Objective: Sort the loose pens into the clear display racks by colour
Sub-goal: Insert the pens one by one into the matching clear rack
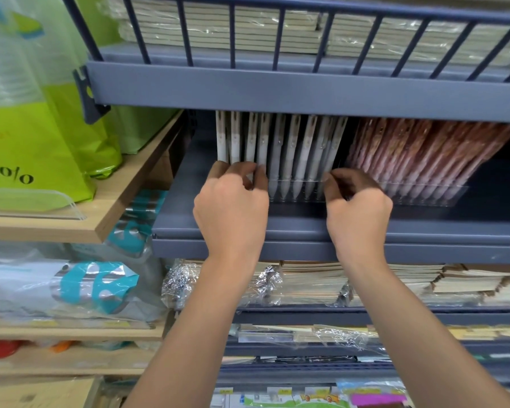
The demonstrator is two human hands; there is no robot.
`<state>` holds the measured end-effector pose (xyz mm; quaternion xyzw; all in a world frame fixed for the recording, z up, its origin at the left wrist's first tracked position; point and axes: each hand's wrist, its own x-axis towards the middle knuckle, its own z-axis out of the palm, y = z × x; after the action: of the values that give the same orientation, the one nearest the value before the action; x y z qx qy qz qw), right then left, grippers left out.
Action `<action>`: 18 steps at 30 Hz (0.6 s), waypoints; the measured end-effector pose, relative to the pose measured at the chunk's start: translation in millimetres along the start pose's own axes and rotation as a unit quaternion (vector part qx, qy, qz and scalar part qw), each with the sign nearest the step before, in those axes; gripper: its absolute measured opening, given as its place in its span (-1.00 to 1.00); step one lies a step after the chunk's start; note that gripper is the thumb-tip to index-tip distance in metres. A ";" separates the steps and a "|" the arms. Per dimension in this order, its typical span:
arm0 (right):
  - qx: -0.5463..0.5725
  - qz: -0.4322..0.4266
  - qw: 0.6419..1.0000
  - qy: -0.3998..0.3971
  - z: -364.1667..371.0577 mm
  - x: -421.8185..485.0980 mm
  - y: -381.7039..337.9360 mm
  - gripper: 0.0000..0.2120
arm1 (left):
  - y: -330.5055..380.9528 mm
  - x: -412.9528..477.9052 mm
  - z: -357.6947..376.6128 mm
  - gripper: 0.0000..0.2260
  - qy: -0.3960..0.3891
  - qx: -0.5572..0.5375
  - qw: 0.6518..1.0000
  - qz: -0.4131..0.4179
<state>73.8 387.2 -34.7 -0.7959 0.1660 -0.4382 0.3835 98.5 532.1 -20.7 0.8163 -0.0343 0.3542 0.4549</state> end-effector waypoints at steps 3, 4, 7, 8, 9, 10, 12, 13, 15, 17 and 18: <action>-0.003 -0.001 1.000 -0.001 -0.1 -0.3 -0.1 -0.83 | 2.2 0.3 2.9 -0.89 0.000 -0.013 1.000 0.003; -0.002 -0.002 1.000 -0.002 -0.1 -0.4 -0.1 -0.83 | 2.8 0.7 3.6 -0.89 0.000 -0.013 1.000 0.006; -0.001 -0.003 1.000 -0.001 0.0 -0.2 0.0 -0.83 | 4.2 1.9 5.7 -0.88 -0.001 0.003 1.000 0.012; -0.001 -0.003 1.000 -0.001 0.1 -0.1 0.2 -0.83 | 4.3 2.4 6.4 -0.88 -0.003 0.003 1.000 0.011; -0.002 -0.004 1.000 -0.001 0.1 0.1 0.3 -0.83 | 4.4 2.9 7.1 -0.88 -0.006 0.002 1.000 0.009; -0.004 -0.005 1.000 -0.002 0.1 0.1 0.5 -0.82 | 4.4 3.2 7.6 -0.89 -0.007 0.000 1.000 0.007; -0.007 -0.006 1.000 -0.003 0.2 0.2 1.1 -0.82 | 5.0 3.7 7.7 -0.89 -0.008 -0.007 1.000 0.001; -0.007 -0.005 1.000 -0.003 0.1 0.4 1.4 -0.82 | 5.5 4.0 7.6 -0.90 -0.010 -0.013 1.000 -0.004; -0.008 -0.004 1.000 -0.002 0.2 0.4 1.8 -0.82 | 6.4 4.7 7.5 -0.90 -0.013 -0.020 1.000 -0.012; -0.012 -0.007 1.000 0.000 0.5 0.1 2.0 -0.83 | 7.0 5.1 7.8 -0.91 -0.013 -0.021 1.000 -0.017; -0.012 -0.008 1.000 0.001 0.5 0.1 2.0 -0.83 | 7.2 5.1 8.1 -0.92 -0.012 -0.022 0.999 -0.021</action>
<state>74.5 386.0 -36.4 -0.8014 0.1651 -0.4401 0.3697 104.1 523.1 -15.2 0.8110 -0.0303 0.3341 0.4793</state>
